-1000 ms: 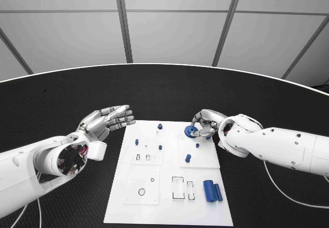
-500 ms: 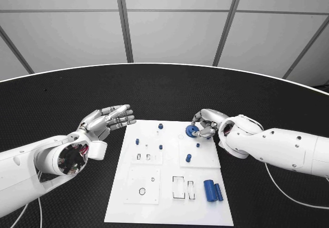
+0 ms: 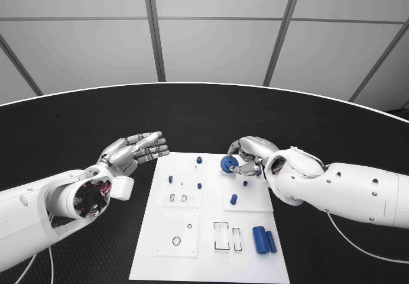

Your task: Assemble the parts on the task board

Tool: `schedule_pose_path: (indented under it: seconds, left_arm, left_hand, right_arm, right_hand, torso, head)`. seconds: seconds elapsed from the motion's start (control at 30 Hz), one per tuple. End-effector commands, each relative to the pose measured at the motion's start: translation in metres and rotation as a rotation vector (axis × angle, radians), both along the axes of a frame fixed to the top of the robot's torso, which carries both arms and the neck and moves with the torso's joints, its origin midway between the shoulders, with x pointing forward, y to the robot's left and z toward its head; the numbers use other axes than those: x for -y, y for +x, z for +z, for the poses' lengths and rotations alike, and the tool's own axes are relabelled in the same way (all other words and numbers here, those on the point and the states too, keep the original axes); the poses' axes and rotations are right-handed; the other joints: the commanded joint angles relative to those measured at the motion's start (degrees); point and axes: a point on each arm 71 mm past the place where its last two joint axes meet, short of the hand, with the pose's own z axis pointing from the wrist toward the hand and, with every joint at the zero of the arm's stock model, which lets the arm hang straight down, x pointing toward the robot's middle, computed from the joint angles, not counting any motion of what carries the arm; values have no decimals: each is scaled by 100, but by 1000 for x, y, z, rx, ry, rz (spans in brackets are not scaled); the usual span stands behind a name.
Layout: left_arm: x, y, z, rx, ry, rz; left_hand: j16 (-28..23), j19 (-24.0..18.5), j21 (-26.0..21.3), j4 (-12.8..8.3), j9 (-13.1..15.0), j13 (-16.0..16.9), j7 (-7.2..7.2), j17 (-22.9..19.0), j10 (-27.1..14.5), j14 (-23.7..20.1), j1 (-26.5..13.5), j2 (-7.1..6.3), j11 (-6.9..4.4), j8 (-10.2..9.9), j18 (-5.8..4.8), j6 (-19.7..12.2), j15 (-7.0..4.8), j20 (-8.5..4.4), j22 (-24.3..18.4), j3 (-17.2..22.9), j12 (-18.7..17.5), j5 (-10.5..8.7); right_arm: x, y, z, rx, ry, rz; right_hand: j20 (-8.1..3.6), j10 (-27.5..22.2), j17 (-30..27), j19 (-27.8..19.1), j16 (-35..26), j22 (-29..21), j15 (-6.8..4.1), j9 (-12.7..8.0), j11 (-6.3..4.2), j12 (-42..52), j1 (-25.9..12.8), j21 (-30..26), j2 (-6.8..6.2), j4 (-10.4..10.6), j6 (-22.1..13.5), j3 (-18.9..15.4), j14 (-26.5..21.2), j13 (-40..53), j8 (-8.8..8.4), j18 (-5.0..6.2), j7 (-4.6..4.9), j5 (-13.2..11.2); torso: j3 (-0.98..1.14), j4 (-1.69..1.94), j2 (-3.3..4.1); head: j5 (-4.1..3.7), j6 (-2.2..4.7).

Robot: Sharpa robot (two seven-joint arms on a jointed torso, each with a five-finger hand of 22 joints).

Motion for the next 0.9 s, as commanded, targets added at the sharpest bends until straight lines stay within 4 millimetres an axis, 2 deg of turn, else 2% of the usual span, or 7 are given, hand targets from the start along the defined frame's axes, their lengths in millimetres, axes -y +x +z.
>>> schedule_pose_path:
  seconds: [0.03, 0.2, 0.27, 0.5, 0.57, 0.77, 0.9]
  left_arm:
    - [0, 0, 0, 1, 0, 0]
    - [1, 1, 0, 0, 1, -1]
    - [2, 1, 0, 0, 1, 0]
    - [5, 1, 0, -1, 1, -6]
    - [6, 1, 0, -2, 1, -7]
    - [7, 1, 0, -3, 2, -7]
    - [8, 0, 0, -1, 1, -8]
  left_hand:
    - [-22, -34, 2, -8, -7, -3, 312, -8, -2, -31, -43, 4, 26, -38, 23, -25, -8, -4, -6, 14, -26, 25]
    - [-26, -36, 2, -9, -9, -3, 312, -9, -1, -31, -59, -14, 27, -42, 22, -27, -8, -4, -7, 6, -30, 24]
    - [-27, -37, 2, -9, -9, -3, 313, -9, 0, -31, -63, -16, 27, -42, 22, -26, -7, -4, -7, 5, -31, 24]
    - [-27, -37, 2, -9, -9, -3, 313, -9, 0, -31, -63, -16, 27, -42, 22, -26, -7, -4, -7, 5, -31, 24]
    - [-27, -37, 2, -9, -9, -3, 313, -9, 0, -31, -63, -16, 27, -42, 22, -26, -7, -4, -7, 5, -31, 24]
    - [-29, -38, 2, -8, -9, -3, 312, -9, 2, -31, -68, -16, 27, -42, 22, -24, -7, -4, -8, 6, -32, 25]
    - [-31, -40, 2, -8, -9, -2, 312, -9, 5, -32, -71, -16, 27, -42, 22, -22, -7, -4, -9, 7, -33, 25]
  right_arm:
    - [-15, 0, 2, 26, -12, 31]
    - [-42, 1, 4, 62, -24, 78]
    - [-54, 3, 5, 72, -24, 93]
    - [-87, 12, 4, 85, -30, 126]
    - [-93, 14, 3, 88, -32, 130]
    - [-103, 21, 2, 92, -38, 133]
    - [-108, 23, 1, 89, -44, 134]
  right_hand:
    - [-43, 599, 886, 616, 40, 1509, -40, 72, -43, 29, -66, 36, -17, -2, 335, 20, 464, 1484, 30, -86, -146, 27]
    - [-44, 597, 886, 616, 40, 1509, -42, 74, -46, 26, -71, 36, -13, -4, 342, 28, 464, 1481, 29, -86, -150, 31]
    - [-44, 597, 886, 616, 40, 1509, -42, 74, -46, 26, -71, 36, -13, -4, 342, 28, 464, 1481, 29, -86, -150, 31]
    - [-46, 593, 876, 616, 37, 1509, -44, 73, -48, 22, -84, 36, -9, -1, 341, 35, 462, 1477, 23, -86, -150, 36]
    - [-48, 589, 879, 616, 38, 1509, -45, 71, -48, 16, -96, 36, -8, 2, 333, 39, 463, 1471, 14, -86, -148, 36]
    - [-48, 592, 881, 616, 39, 1509, -45, 70, -48, 21, -100, 36, -5, 3, 330, 42, 463, 1476, 9, -86, -148, 37]
    - [-50, 594, 884, 616, 40, 1509, -44, 68, -46, 23, -127, 36, -7, 9, 323, 45, 464, 1478, -4, -86, -145, 28]
  torso:
    - [-16, 19, -17]
    - [-24, 39, 3]
    - [-20, 26, 2]
    - [-32, 51, 14]
    - [-30, 54, 21]
    - [-54, 75, 26]
    - [-52, 75, 39]
  head:
    - [15, 3]
    - [32, 22]
    - [46, 39]
    - [38, 47]
    - [46, 51]
    - [49, 46]
    - [57, 42]
